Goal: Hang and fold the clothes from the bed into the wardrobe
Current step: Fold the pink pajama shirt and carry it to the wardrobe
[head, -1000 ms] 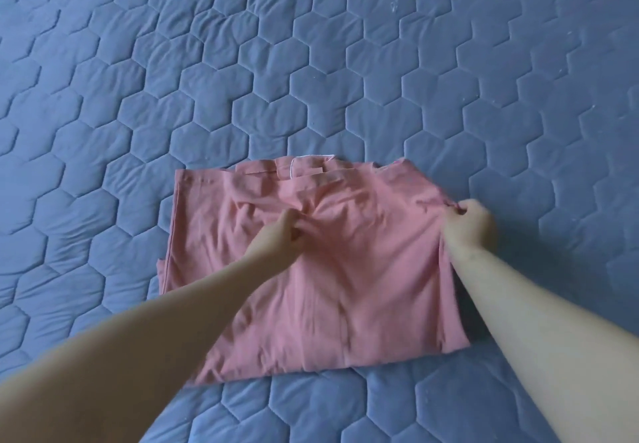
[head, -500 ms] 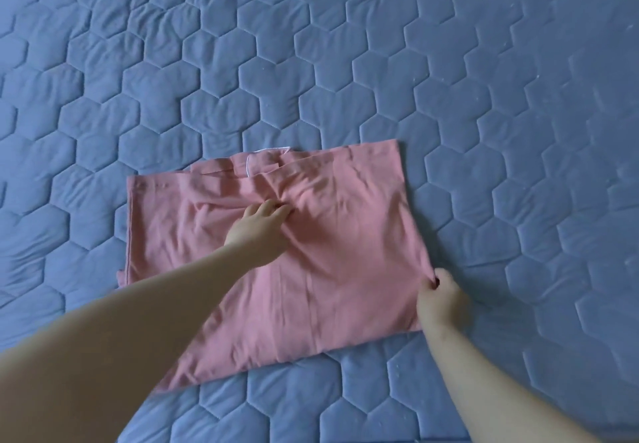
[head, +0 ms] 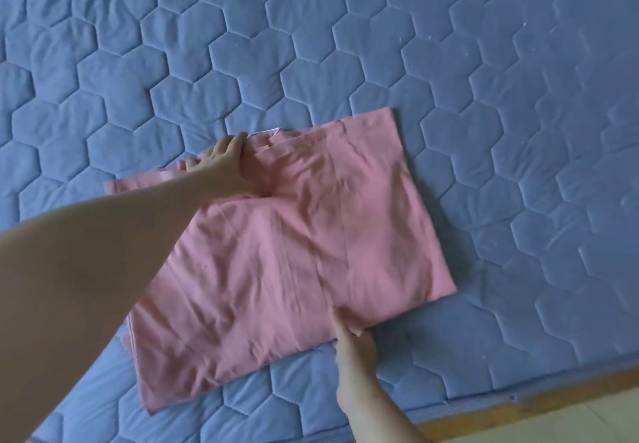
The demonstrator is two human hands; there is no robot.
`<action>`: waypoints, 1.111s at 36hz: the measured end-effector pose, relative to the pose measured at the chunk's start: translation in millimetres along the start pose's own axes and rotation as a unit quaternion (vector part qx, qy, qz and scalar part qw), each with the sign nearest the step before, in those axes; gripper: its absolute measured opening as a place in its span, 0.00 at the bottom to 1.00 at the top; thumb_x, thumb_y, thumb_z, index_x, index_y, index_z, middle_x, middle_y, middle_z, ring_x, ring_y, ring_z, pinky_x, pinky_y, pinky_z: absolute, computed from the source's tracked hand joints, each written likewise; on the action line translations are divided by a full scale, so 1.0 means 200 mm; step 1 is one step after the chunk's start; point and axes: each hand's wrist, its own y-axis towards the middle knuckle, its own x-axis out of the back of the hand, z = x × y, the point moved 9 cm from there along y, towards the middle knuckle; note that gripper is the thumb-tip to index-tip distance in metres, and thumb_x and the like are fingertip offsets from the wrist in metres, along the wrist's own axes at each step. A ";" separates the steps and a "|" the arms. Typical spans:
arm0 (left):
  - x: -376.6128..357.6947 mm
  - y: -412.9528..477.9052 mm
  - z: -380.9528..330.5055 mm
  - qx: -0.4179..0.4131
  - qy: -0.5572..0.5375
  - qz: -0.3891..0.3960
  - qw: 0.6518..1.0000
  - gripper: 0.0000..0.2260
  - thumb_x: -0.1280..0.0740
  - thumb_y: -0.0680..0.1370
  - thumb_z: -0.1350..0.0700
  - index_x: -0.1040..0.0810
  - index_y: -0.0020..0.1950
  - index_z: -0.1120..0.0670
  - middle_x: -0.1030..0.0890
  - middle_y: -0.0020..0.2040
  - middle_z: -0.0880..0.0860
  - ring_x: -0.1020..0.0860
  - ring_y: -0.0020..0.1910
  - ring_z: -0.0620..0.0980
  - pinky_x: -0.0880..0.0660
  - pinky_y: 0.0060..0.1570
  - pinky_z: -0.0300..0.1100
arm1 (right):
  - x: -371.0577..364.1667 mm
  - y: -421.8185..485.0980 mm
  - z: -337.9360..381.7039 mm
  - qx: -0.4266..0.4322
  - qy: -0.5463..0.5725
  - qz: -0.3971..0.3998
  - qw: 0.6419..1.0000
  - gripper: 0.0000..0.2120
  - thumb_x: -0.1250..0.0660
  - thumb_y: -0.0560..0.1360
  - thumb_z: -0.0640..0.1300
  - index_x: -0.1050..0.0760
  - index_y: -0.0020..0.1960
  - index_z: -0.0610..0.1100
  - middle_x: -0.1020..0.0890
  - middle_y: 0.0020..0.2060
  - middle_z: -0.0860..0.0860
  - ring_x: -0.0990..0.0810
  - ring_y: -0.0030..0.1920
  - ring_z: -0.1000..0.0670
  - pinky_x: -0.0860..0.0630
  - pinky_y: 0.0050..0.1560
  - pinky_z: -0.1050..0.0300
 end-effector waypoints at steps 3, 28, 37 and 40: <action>-0.03 0.04 0.01 -0.007 0.021 0.018 1.000 0.48 0.23 0.63 0.44 0.51 0.74 0.42 0.44 0.74 0.49 0.43 0.72 0.56 0.43 0.65 0.64 | -0.11 -0.01 -0.09 -0.055 0.014 0.055 0.997 0.07 0.26 0.69 0.48 0.22 0.39 0.46 0.24 0.33 0.53 0.28 0.35 0.54 0.26 0.46 0.56; 0.02 -0.08 -0.06 -0.014 -0.276 0.203 0.939 0.04 0.30 0.74 0.58 0.22 0.47 0.51 0.18 0.44 0.50 0.20 0.42 0.49 0.26 0.49 0.42 | -0.19 -0.05 0.06 -0.116 0.188 0.191 0.956 0.21 0.33 0.71 0.36 0.28 0.64 0.43 0.19 0.56 0.45 0.21 0.54 0.47 0.25 0.46 0.54; 0.52 -0.28 -0.17 -0.042 -0.501 0.085 0.860 0.08 0.27 0.71 0.53 0.23 0.45 0.54 0.17 0.38 0.49 0.19 0.37 0.45 0.21 0.38 0.36 | 0.01 -0.27 0.81 0.100 0.224 0.221 0.944 0.11 0.37 0.73 0.43 0.20 0.53 0.46 0.15 0.43 0.51 0.17 0.43 0.53 0.21 0.48 0.56; 0.74 -0.38 -0.17 -0.089 -0.575 0.007 0.813 0.06 0.28 0.72 0.56 0.24 0.43 0.55 0.18 0.35 0.49 0.20 0.35 0.45 0.22 0.36 0.37 | 0.06 -0.40 1.11 0.178 0.222 0.245 0.927 0.18 0.41 0.78 0.44 0.15 0.37 0.48 0.15 0.40 0.52 0.16 0.40 0.55 0.19 0.40 0.61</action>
